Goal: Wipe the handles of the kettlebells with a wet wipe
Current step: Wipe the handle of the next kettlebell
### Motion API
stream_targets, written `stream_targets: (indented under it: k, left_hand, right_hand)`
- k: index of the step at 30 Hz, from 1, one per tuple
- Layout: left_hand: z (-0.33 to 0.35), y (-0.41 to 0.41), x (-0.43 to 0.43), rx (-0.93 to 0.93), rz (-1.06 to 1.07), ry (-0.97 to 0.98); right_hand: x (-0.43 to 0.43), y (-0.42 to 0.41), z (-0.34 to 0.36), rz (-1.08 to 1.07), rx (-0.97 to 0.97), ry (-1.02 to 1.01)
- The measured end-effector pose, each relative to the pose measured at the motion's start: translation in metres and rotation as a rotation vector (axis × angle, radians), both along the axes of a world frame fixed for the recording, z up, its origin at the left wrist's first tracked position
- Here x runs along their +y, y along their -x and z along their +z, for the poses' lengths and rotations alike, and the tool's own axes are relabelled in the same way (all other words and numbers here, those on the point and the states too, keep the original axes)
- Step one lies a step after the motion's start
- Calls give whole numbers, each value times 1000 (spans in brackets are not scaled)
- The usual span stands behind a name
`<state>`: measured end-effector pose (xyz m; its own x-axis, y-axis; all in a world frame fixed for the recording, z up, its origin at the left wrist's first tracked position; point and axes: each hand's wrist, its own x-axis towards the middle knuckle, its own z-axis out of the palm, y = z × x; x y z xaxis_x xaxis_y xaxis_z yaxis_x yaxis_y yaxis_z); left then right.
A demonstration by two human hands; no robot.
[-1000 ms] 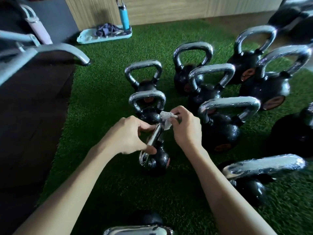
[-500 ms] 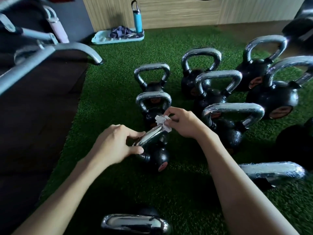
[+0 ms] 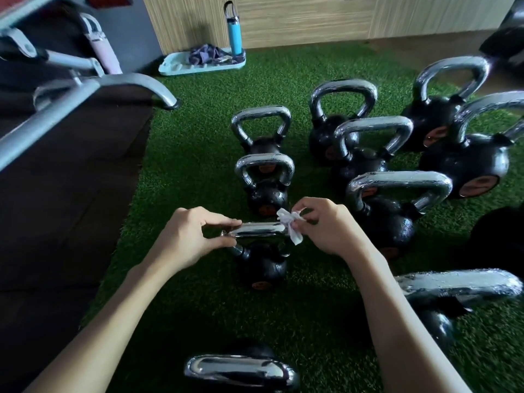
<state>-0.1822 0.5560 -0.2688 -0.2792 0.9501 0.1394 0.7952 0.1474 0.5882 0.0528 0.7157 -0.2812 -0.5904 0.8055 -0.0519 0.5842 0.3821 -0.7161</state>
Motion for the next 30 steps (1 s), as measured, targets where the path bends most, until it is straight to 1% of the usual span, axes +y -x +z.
stream_targets:
  k: [3,5,6,8,11,13,15,17,20,25,27,30]
  left_hand:
    - [8,-1,6,-76,-61,-95]
    - [14,4,22,-129,-46,-192]
    - [17,7,34,-126,-32,-209]
    - [17,17,63,-37,-10,-169]
    - [11,40,111,167,17,-71]
    - [10,52,141,235,-9,-9]
    - [11,63,165,281,-36,53]
    - [10,71,179,230,-28,82]
    - [-1,83,192,129,-76,26]
    - [-20,93,187,73,-93,-26]
    - [-27,95,182,25,-89,-63]
    - [-37,95,174,-38,-58,-100]
  right_hand:
    - [4,6,3,-66,-9,-49]
    - [13,15,9,-138,49,-96]
    - [18,21,13,-177,79,-120]
    - [33,34,21,-250,118,-171]
    - [57,56,27,-331,137,-222]
    - [70,73,26,-322,124,-250]
    - [82,92,22,-279,90,-321]
    - [92,109,21,-249,73,-391]
    - [100,129,22,-177,49,-485]
    - [97,148,12,-69,47,-602]
    - [95,149,7,-66,35,-637]
    - [94,140,4,-151,22,-645]
